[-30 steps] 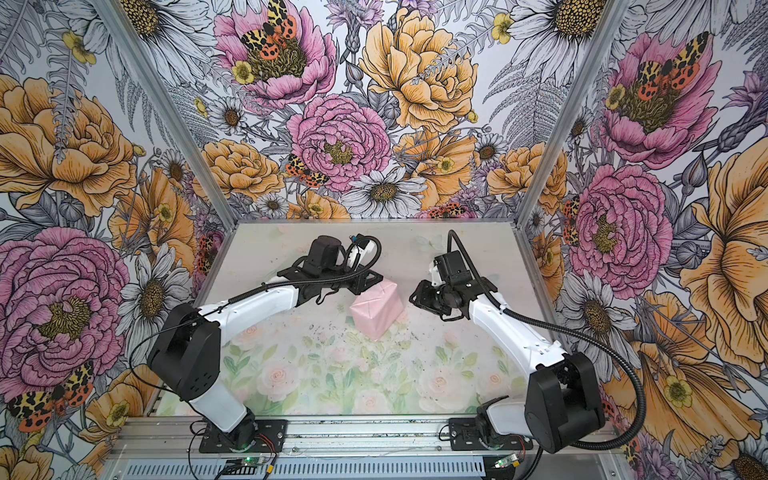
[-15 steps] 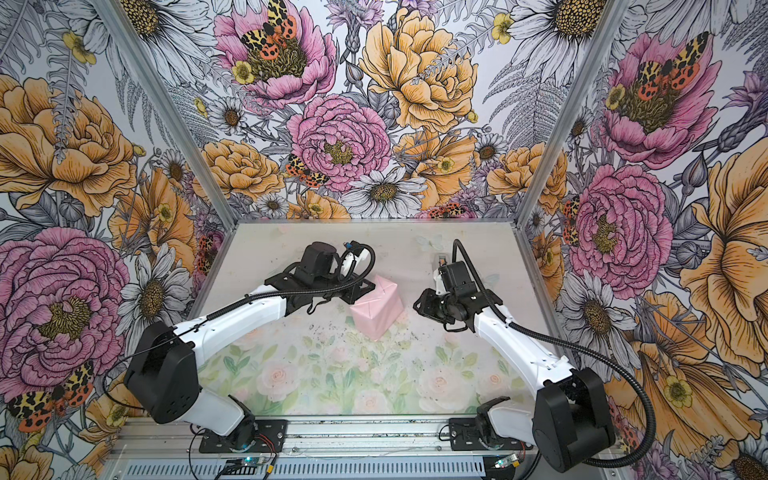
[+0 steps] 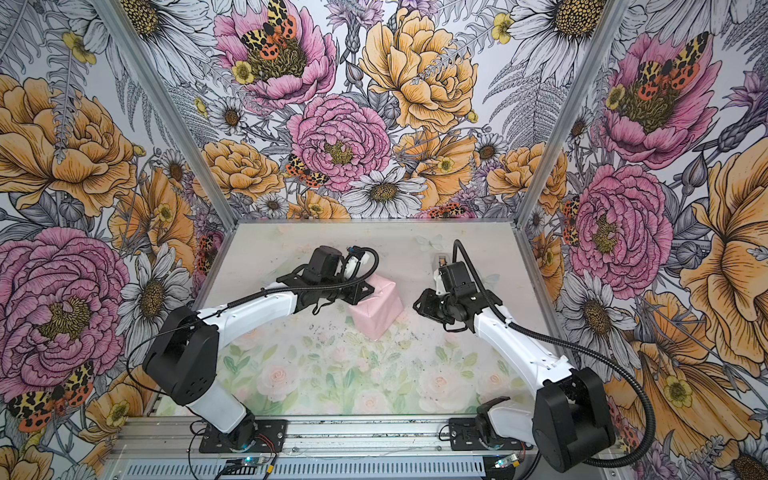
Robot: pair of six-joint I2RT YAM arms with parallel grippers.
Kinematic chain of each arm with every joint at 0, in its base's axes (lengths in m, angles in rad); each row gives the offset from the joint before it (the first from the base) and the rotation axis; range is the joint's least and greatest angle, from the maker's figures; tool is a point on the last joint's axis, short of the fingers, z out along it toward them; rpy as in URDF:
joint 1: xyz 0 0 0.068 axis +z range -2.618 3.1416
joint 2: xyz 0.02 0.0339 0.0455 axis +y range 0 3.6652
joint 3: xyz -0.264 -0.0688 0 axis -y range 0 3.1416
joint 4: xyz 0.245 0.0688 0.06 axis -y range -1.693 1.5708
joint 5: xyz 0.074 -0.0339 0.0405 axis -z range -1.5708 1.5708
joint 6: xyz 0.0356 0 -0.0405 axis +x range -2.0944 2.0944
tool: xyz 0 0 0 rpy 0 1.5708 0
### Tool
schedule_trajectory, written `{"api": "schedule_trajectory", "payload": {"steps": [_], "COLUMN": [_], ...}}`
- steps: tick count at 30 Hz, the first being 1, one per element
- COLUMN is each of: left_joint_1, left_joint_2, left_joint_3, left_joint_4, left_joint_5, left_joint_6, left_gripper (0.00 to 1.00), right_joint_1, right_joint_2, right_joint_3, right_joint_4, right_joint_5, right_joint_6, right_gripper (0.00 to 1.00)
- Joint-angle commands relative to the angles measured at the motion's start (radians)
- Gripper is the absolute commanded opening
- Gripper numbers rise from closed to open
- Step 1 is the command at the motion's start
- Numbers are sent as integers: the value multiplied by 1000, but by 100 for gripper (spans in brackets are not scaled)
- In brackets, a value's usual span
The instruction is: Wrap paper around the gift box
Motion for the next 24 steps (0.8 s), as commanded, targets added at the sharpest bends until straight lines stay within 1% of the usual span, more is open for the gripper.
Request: {"api": "schedule_trajectory", "payload": {"steps": [1,4,6,7,8,9,12,13,15,18,21,24], "left_joint_1": [68,128,181,207,228,242,278,291,314,339,358,365], "left_joint_2": [5,-24,-69,-106,-148,-187,-299,-322,-345,-313,-222,-111], "left_joint_3": [-57,-52,-37,-28,-22,-17,-11,-10,-14,-28,-39,-36], "left_joint_4": [-72,-101,-111,-112,-114,-119,-147,-160,-187,-181,-142,-91], "left_joint_5": [-128,-194,-221,-232,-247,-258,-280,-275,-252,-207,-137,-67], "left_joint_6": [-29,-42,-57,-68,-80,-90,-100,-100,-108,-128,-156,-187], "left_gripper": [7,8,13,22,36,44,61,65,70,74,77,77], "right_joint_1": [-8,-9,-8,-9,-8,-9,-8,-8,-8,-9,-8,-7], "right_joint_2": [-13,-17,-23,-29,-33,-36,-45,-47,-47,-40,-33,-36], "right_joint_3": [-2,8,13,13,14,15,18,18,18,15,6,-7], "right_joint_4": [31,31,31,30,29,30,29,30,31,38,60,73], "right_joint_5": [6,10,18,21,22,22,28,33,36,35,20,14], "right_joint_6": [2,3,3,4,4,6,7,6,4,4,13,22], "right_gripper": [42,42,42,43,43,43,45,45,46,46,46,46]}}
